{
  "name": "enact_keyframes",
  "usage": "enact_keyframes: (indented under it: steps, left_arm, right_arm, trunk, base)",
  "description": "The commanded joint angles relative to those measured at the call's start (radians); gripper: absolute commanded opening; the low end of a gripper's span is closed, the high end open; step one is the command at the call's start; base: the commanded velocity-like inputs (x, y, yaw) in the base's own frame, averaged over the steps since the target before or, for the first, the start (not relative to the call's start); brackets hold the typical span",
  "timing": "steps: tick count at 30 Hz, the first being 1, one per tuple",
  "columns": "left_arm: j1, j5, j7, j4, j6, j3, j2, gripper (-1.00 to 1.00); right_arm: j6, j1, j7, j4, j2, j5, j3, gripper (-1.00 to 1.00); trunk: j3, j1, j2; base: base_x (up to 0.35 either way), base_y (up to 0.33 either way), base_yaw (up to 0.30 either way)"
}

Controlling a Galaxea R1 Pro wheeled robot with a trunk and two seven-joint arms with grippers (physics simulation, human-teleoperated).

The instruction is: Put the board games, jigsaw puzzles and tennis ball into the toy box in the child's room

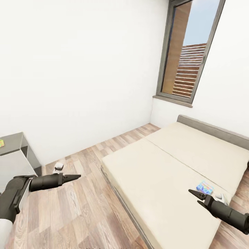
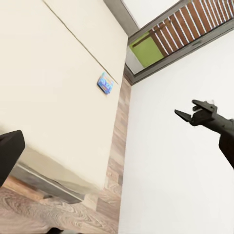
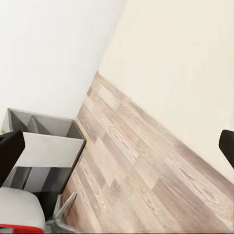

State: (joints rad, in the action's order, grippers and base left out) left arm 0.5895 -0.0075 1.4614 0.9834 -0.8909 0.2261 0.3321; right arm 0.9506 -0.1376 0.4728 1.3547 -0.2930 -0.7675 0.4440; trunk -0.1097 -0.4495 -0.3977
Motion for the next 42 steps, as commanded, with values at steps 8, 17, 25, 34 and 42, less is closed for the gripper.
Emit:
enact_keyframes:
  steps: [8, 17, 25, 34, 42]
  left_arm:
    - [-0.002, -0.002, 0.002, 0.0, -0.011, 0.002, 0.002, 1.0]
    - [-0.019, -0.003, -0.012, -0.008, -0.01, 0.011, 0.009, 1.0]
    - [-0.035, -0.003, -0.021, -0.012, -0.009, 0.012, 0.008, 1.0]
    - [-0.037, -0.003, -0.022, -0.011, -0.008, 0.012, 0.007, 1.0]
    - [-0.037, -0.002, -0.02, -0.009, -0.009, 0.009, 0.004, 1.0]
  right_arm:
    - [-0.023, -0.031, -0.123, 0.026, 0.052, 0.029, -0.088, 1.0]
    - [-0.029, -0.042, -0.329, 0.179, 0.06, 0.033, -0.286, 1.0]
    - [-0.024, -0.038, -0.389, 0.214, 0.057, 0.024, -0.311, 1.0]
    - [-0.009, -0.037, -0.354, 0.217, 0.058, -0.041, -0.268, 1.0]
    - [0.0, -0.039, -0.332, 0.208, 0.053, -0.076, -0.183, 1.0]
  trunk:
    - [-0.009, -0.001, -0.002]
    - [-0.017, -0.001, -0.002]
    - [-0.024, -0.001, -0.002]
    - [-0.032, -0.001, -0.002]
    - [-0.038, -0.001, -0.002]
  base:
    - [-0.118, 0.0, 0.269]
    - [-0.038, 0.0, 0.268]
    - [-0.01, 0.0, 0.268]
    - [-0.137, -0.014, 0.267]
    - [-0.042, -0.006, 0.164]
